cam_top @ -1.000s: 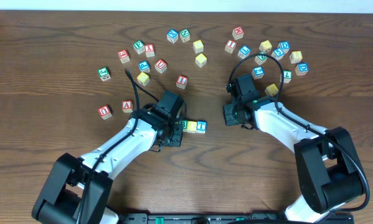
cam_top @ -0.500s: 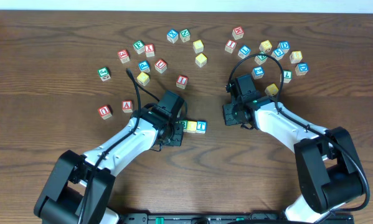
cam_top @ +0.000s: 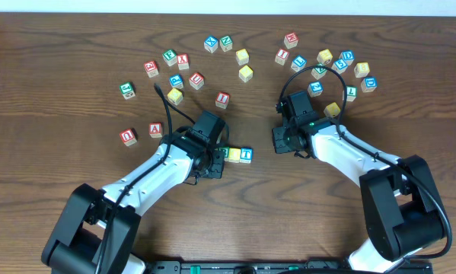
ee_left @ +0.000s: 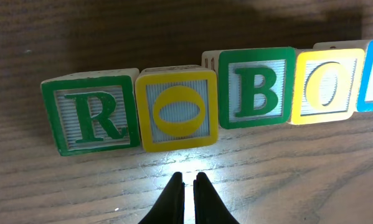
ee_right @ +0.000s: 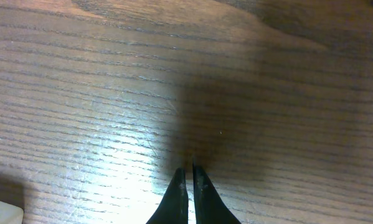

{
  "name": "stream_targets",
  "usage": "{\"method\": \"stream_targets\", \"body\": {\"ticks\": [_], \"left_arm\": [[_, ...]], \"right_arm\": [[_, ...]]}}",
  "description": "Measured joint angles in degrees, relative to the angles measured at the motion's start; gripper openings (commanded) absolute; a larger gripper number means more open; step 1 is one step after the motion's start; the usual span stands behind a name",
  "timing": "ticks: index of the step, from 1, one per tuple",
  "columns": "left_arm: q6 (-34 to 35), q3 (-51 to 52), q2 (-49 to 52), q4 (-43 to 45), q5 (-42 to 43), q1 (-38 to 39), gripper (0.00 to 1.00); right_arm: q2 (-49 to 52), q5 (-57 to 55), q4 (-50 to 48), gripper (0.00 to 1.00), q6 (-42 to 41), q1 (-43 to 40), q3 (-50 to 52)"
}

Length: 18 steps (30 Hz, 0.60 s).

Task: Spell out ROBOT

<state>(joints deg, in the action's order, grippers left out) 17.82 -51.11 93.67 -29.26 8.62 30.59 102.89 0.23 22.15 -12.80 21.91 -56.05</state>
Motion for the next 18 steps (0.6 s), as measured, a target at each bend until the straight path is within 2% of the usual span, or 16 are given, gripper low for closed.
{"method": "stream_targets", "body": {"ticks": [18], "left_arm": [[0.0,0.0,0.0,0.79,-1.29,0.0,0.08]], "right_arm": [[0.0,0.02,-0.57,0.01,0.0,0.0,0.0]]}}
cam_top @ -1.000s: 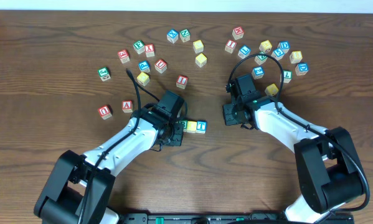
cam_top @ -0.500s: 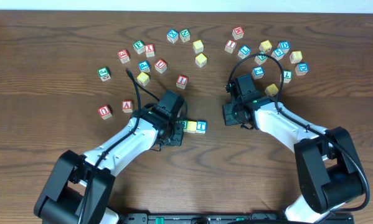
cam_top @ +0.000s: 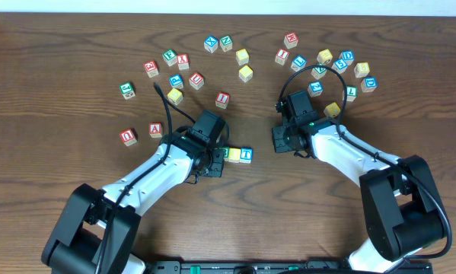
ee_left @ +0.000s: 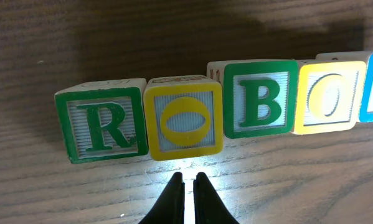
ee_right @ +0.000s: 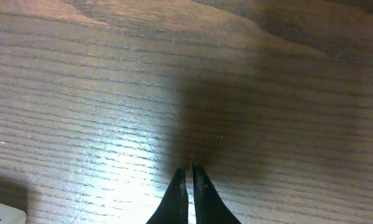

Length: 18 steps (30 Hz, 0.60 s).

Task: Spell out ROBOT

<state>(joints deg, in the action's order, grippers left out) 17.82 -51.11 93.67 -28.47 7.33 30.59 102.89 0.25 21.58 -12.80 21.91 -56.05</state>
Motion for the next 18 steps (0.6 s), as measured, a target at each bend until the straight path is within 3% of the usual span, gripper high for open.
{"method": "stream_targets", "body": {"ticks": [18], "left_arm": [[0.0,0.0,0.9,0.35,0.22,-1.88,0.08]], "right_arm": [[0.0,0.0,-0.02,0.01,0.0,0.0,0.0]]}}
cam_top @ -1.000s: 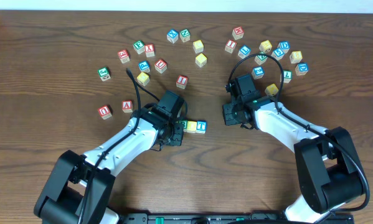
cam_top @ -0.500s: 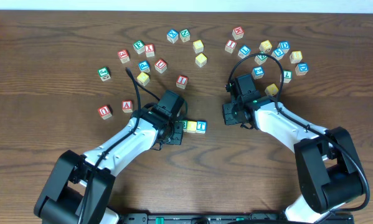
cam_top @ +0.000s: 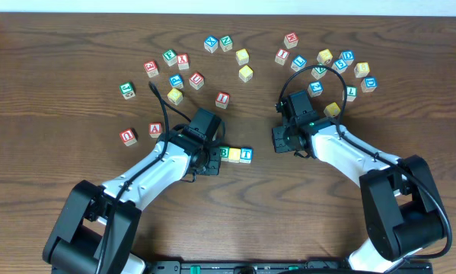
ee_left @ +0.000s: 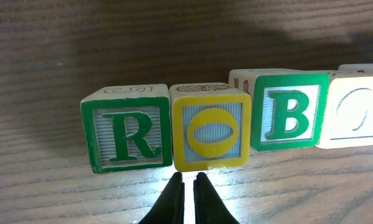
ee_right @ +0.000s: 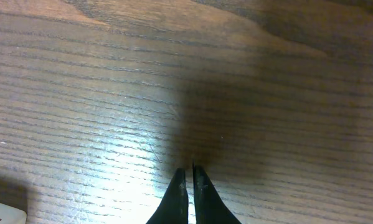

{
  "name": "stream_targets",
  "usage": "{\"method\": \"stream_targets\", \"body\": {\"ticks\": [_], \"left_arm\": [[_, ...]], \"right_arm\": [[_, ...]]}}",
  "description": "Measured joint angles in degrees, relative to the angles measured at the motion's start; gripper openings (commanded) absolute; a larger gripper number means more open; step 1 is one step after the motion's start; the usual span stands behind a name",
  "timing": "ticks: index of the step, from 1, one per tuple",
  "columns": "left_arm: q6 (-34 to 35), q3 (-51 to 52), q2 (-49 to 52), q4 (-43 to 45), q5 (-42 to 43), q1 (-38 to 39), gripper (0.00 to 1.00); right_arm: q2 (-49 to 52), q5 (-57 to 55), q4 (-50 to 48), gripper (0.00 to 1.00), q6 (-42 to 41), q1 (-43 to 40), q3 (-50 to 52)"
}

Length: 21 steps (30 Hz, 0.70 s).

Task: Spell out ROBOT

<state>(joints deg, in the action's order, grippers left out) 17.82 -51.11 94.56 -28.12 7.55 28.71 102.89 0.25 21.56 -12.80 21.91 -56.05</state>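
Note:
Five letter blocks stand in a row on the table. The left wrist view shows a green R (ee_left: 127,137), a yellow O (ee_left: 212,134), a green B (ee_left: 290,118) and part of a second yellow O (ee_left: 357,115). Overhead, the B (cam_top: 224,153), the second O (cam_top: 234,154) and a blue T (cam_top: 246,154) show; the left arm hides the R and first O. My left gripper (ee_left: 188,177) is shut, its tips just in front of the first O. My right gripper (ee_right: 188,169) is shut over bare wood, right of the row (cam_top: 282,141).
Several loose letter blocks lie scattered along the back of the wooden table, one group at the left (cam_top: 174,80) and one at the right (cam_top: 342,65). Two red blocks, U (cam_top: 128,136) and A (cam_top: 155,129), sit left of my left arm.
My left gripper has shifted a little to the left, so the row sits further right in its view and the B shows overhead. The right gripper has not moved.
The row R, O, B, O, T stood in place at every moment. My shut left gripper stayed just in front of the first O, ending a little further left each time. The right gripper rested shut over bare wood throughout.

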Motion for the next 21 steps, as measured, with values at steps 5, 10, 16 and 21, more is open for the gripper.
{"method": "stream_targets", "body": {"ticks": [5,10,16,21], "left_arm": [[0.0,0.0,0.17,0.2,0.07,0.0,0.08],[0.0,0.0,0.9,0.33,0.31,-0.11,0.08],[0.0,0.0,0.9,0.33,0.83,-0.11,0.08],[-0.02,0.0,0.9,0.33,1.09,-0.11,0.08]], "right_arm": [[0.0,0.0,0.0,0.01,0.0,0.0,0.0],[0.0,0.0,-0.11,0.01,0.0,0.0,0.0],[0.0,0.0,-0.2,0.01,0.0,0.0,0.0],[0.0,0.0,-0.22,0.01,0.0,0.0,0.0]]}}
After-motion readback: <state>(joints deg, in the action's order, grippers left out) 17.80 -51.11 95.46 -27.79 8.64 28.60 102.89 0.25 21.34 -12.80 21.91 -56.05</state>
